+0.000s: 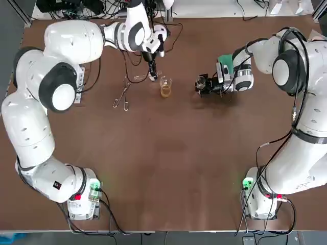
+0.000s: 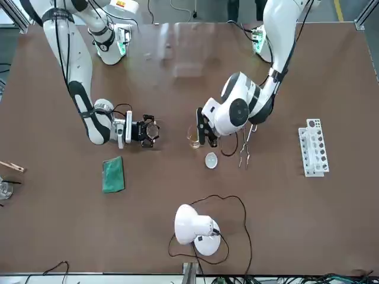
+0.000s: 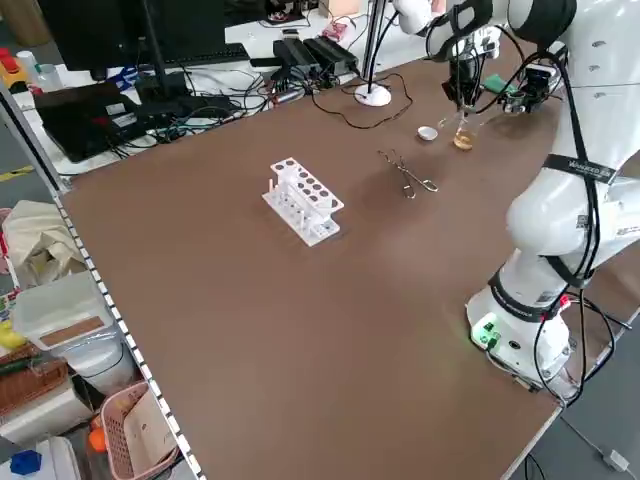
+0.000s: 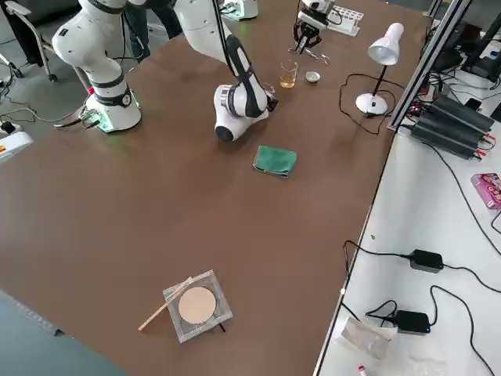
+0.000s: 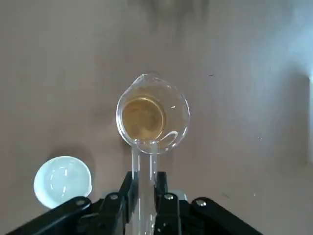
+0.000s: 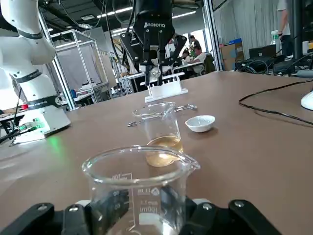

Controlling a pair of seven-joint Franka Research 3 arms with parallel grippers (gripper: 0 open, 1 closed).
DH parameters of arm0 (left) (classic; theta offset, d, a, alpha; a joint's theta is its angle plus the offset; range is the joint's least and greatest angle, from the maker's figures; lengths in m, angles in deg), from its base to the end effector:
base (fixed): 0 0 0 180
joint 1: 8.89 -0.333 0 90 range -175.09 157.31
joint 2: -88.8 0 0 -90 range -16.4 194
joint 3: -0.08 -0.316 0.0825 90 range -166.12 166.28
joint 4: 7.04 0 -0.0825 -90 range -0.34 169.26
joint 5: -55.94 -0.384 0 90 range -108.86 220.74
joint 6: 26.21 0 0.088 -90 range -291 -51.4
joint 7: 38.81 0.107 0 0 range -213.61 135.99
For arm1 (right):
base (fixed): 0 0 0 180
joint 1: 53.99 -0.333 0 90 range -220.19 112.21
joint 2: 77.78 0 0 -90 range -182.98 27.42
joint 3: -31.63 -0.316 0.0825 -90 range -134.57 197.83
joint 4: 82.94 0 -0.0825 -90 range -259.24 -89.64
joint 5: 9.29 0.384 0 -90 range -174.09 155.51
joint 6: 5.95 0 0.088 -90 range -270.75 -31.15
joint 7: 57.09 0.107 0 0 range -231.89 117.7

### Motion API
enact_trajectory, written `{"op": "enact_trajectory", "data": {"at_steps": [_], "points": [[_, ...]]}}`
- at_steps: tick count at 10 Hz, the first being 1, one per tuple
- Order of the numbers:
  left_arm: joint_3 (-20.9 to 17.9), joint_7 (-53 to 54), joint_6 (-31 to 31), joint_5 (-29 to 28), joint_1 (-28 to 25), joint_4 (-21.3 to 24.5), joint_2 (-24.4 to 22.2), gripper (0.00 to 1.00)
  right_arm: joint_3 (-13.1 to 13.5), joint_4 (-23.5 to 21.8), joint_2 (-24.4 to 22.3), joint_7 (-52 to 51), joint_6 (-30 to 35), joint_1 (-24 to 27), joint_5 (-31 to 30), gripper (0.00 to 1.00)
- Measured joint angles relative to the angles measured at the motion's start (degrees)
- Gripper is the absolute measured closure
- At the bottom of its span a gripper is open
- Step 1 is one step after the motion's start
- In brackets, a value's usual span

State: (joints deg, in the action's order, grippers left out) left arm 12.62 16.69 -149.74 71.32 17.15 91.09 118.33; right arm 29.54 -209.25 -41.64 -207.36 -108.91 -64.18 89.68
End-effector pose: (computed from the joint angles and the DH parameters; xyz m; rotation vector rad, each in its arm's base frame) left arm 0.5208 -0.4111 0.2943 2.0922 -1.8740 -0.0233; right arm 0.4644 0.1882 0.0996 -1.4283 -1.1377 -0.9923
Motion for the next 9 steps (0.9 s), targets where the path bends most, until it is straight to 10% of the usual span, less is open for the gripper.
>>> {"op": "enact_trajectory", "data": {"at_steps": [9], "points": [[-0.1, -6.5, 0.0, -7.0, 3.3, -2.5, 2.3, 0.78, 0.0, 0.0, 0.0, 0.0, 0.0, 0.0, 0.0, 0.62]]}}
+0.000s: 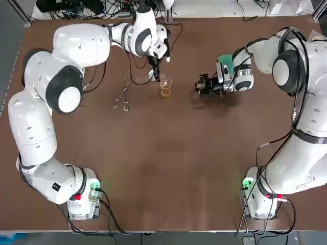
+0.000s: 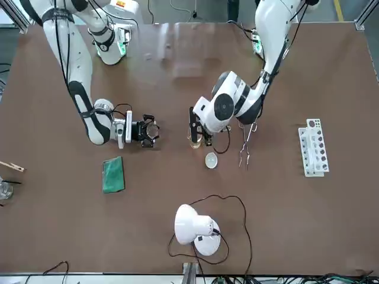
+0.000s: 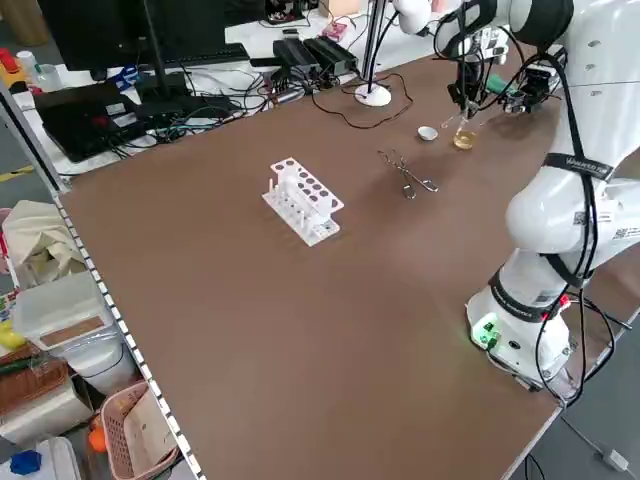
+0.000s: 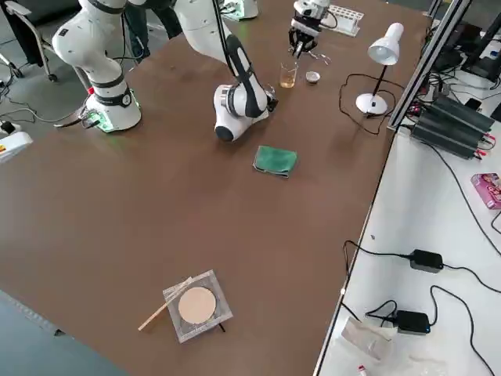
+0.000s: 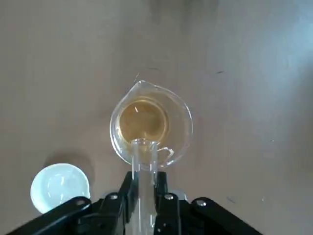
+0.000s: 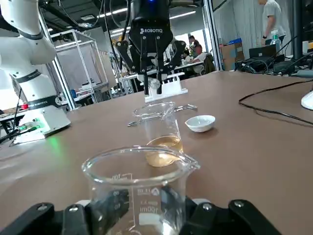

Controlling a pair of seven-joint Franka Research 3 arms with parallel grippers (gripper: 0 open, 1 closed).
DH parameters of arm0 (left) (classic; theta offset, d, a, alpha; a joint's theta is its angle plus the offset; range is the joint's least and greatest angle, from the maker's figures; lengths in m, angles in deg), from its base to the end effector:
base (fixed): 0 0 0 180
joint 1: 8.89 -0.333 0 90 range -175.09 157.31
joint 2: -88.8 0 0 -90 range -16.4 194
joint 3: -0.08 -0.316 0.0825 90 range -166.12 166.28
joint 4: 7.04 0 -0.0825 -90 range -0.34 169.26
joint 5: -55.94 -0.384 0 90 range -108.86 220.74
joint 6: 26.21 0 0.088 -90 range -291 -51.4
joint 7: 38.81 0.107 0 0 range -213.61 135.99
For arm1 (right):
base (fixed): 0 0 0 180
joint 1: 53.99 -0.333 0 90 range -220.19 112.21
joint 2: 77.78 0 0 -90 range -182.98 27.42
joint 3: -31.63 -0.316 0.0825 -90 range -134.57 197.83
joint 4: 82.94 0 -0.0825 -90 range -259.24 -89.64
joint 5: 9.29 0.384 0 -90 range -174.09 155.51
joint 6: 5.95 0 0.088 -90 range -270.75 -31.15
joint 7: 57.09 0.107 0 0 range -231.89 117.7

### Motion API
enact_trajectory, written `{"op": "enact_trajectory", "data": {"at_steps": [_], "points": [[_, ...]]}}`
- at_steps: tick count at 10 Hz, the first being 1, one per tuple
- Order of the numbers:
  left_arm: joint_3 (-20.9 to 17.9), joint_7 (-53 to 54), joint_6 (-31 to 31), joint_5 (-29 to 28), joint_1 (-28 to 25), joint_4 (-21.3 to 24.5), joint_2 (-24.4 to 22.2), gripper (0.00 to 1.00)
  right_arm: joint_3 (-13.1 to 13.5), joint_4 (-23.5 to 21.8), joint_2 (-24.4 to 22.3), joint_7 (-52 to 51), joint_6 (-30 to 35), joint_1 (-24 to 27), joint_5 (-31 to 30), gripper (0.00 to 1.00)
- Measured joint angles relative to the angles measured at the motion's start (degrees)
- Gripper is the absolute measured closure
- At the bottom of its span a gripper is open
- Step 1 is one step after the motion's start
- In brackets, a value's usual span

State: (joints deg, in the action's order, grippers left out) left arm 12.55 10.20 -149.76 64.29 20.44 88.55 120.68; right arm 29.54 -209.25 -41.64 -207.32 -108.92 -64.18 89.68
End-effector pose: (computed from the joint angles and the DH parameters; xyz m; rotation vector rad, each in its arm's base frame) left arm 0.5086 -0.4411 0.2854 2.1522 -1.9490 -0.0640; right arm 0.4644 0.1881 0.0996 -1.4288 -1.1372 -0.9917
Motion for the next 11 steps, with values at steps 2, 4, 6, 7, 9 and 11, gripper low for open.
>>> {"op": "enact_trajectory", "data": {"at_steps": [2, 4, 6, 7, 9, 11], "points": [[-1.0, -1.5, 0.0, -1.9, 1.3, -0.4, 0.0, 0.78, 0.0, 0.0, 0.0, 0.0, 0.0, 0.0, 0.0, 0.62], [-1.9, -1.9, 0.0, -2.5, 2.2, -0.6, 0.0, 0.78, 0.0, 0.0, 0.0, 0.0, 0.0, 0.0, 0.0, 0.62], [-2.2, -1.9, 0.0, -4.1, 2.3, -0.6, 0.0, 0.78, 0.0, 0.0, 0.0, 0.0, 0.0, 0.0, 0.0, 0.62], [-2.2, -2.2, 0.0, -5.4, 2.4, -0.7, 0.0, 0.78, 0.0, 0.0, 0.0, 0.0, 0.0, 0.0, 0.0, 0.62], [-2.2, -3.9, 0.0, -6.7, 2.9, -0.9, 0.0, 0.78, 0.0, 0.0, 0.0, 0.0, -0.1, 0.0, 0.0, 0.62], [-2.4, -4.2, 0.0, -6.8, 3.8, -1.0, 0.1, 0.78, 0.0, 0.0, 0.0, 0.0, -0.1, 0.0, 0.0, 0.62]]}}
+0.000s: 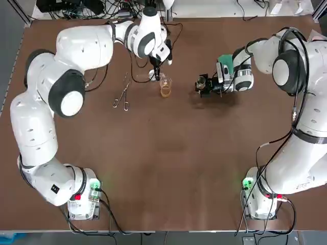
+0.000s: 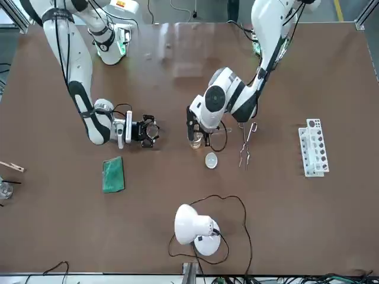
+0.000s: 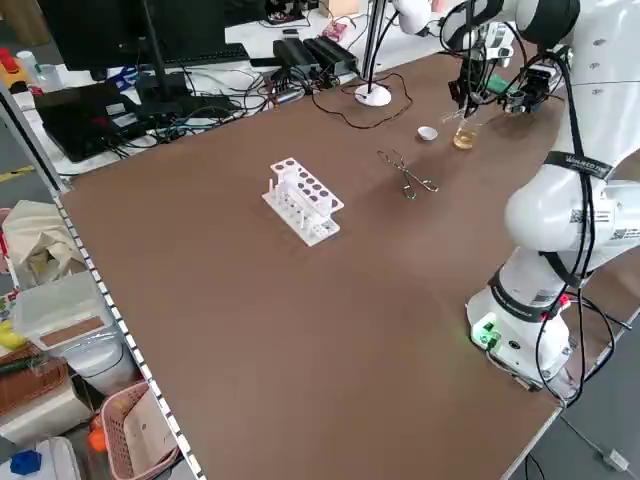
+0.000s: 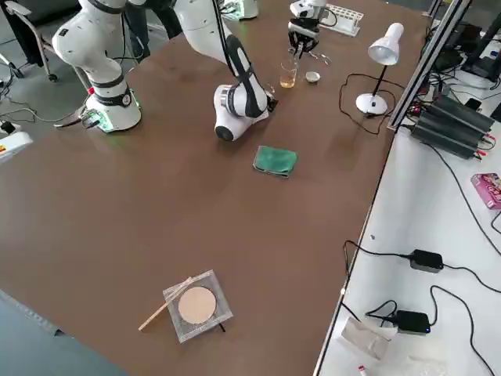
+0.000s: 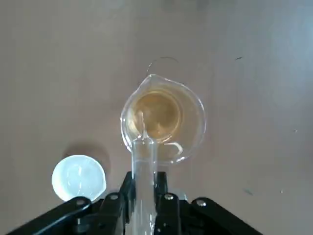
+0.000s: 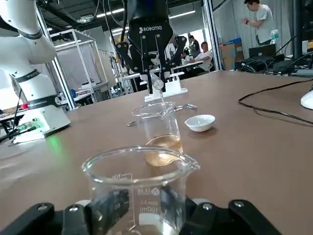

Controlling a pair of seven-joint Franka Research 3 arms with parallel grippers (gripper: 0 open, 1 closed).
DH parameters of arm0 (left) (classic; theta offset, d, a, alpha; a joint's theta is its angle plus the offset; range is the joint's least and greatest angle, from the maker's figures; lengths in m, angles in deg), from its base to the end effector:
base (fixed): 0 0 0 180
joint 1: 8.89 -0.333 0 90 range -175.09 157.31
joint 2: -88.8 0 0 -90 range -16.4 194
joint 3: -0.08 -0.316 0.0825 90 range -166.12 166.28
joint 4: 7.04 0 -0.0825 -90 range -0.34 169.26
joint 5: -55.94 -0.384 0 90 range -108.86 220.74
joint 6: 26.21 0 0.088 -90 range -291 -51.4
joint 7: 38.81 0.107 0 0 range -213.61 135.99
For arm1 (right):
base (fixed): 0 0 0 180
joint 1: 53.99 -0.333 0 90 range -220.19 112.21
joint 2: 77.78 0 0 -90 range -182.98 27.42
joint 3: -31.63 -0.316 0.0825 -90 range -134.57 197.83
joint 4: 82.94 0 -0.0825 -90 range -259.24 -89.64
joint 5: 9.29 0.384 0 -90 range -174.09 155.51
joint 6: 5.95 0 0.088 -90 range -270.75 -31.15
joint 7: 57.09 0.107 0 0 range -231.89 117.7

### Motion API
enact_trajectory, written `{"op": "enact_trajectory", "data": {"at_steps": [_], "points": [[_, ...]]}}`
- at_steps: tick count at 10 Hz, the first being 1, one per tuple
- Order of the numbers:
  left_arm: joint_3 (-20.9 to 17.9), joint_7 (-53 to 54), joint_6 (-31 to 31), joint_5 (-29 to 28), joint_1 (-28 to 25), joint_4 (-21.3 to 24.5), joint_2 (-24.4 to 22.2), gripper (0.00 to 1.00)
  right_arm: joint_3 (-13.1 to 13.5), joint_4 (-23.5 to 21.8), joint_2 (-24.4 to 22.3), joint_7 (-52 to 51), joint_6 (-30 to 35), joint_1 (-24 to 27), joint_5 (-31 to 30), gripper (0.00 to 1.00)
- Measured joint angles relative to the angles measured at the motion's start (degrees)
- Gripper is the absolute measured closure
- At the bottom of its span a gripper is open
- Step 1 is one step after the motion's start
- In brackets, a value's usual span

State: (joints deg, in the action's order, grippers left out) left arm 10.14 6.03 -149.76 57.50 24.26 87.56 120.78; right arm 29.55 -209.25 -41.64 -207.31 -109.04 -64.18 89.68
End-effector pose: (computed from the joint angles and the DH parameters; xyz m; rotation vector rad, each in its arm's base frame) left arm 0.5022 -0.4546 0.2883 2.2161 -2.0585 -0.0658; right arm 0.4645 0.1878 0.0994 -1.4311 -1.1380 -0.9913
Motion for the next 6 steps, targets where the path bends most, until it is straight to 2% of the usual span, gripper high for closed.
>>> {"op": "enact_trajectory", "data": {"at_steps": [6], "points": [[-3.7, 0.0, 0.0, -1.9, 4.0, -0.1, 0.2, 0.78, 0.0, 0.0, 0.0, 0.0, 0.0, 0.0, 0.0, 0.62]]}}
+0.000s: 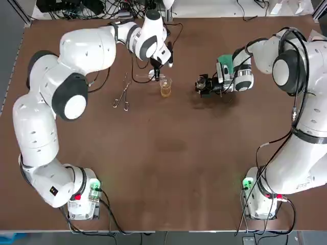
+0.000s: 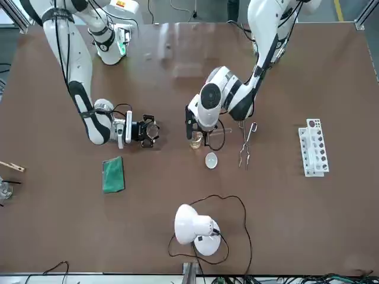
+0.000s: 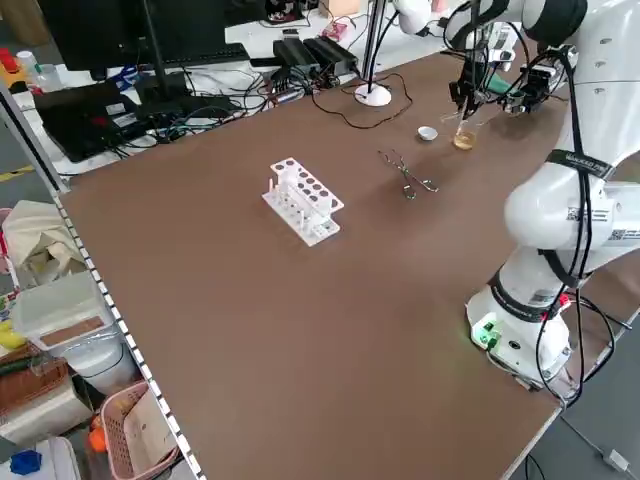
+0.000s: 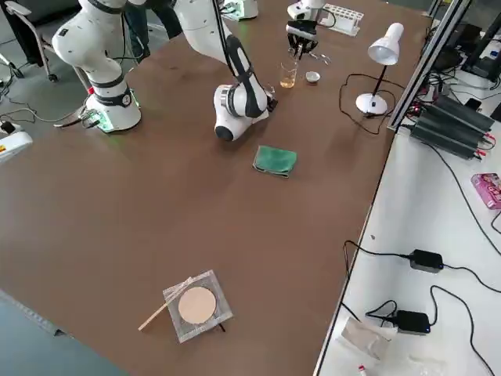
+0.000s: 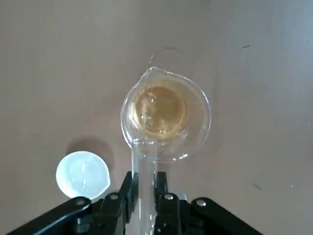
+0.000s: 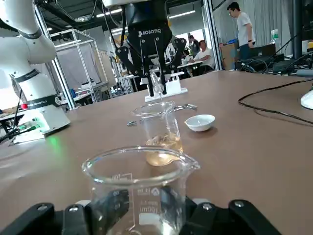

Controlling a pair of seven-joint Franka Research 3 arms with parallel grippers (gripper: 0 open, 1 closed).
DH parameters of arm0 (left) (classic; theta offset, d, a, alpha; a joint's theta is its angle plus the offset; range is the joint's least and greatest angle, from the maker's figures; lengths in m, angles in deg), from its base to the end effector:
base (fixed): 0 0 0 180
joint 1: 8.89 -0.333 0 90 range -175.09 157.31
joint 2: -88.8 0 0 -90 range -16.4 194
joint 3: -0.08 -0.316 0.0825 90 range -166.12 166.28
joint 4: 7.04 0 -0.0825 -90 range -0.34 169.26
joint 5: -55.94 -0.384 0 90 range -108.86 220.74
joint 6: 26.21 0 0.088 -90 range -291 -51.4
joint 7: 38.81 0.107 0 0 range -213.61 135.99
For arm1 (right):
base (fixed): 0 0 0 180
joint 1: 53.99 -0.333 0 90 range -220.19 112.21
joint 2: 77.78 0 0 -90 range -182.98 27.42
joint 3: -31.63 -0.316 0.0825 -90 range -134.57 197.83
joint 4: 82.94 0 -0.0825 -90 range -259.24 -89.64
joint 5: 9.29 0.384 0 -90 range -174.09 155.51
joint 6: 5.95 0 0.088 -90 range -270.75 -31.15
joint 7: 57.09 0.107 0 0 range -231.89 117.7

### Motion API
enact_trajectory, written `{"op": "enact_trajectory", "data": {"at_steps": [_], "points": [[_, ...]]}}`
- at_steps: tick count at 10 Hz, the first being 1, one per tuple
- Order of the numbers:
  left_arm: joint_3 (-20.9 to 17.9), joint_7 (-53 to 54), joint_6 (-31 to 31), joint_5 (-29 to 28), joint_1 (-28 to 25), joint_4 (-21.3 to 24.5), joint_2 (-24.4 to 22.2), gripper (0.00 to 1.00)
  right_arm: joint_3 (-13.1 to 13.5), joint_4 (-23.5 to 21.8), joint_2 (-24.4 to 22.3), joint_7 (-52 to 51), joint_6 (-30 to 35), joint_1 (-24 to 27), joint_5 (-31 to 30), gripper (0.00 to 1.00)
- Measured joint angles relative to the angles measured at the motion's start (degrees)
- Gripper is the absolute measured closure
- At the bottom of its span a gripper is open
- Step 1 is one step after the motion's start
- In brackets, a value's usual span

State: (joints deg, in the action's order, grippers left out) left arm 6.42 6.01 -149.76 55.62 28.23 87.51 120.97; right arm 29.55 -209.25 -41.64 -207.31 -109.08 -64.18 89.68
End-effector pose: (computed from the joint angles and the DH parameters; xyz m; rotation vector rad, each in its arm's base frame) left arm 0.4976 -0.4595 0.2833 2.2271 -2.1352 -0.0792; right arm 0.4645 0.1878 0.0994 -1.4317 -1.1383 -0.9912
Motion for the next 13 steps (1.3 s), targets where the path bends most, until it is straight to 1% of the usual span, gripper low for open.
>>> {"op": "enact_trajectory", "data": {"at_steps": [4, 7, 9, 13], "points": [[-0.3, 0.0, 0.0, -1.3, 1.0, 0.0, 0.0, 0.78, 0.0, 0.0, 0.0, 0.0, 0.0, 0.0, 0.0, 0.62], [-1.6, 0.0, 0.0, -3.7, 2.5, -0.5, 0.0, 0.78, 0.0, 0.0, 0.0, 0.0, 0.0, 0.0, 0.0, 0.62], [-1.8, -0.1, 0.1, -5.2, 3.1, -0.9, 0.1, 0.78, 0.0, 0.0, 0.0, 0.0, 0.0, 0.0, 0.0, 0.62], [-2.3, -2.1, 0.6, -5.8, 4.7, -1.6, 1.3, 0.78, 0.0, 0.0, 0.0, 0.0, 0.0, 0.0, 0.0, 0.62]]}}
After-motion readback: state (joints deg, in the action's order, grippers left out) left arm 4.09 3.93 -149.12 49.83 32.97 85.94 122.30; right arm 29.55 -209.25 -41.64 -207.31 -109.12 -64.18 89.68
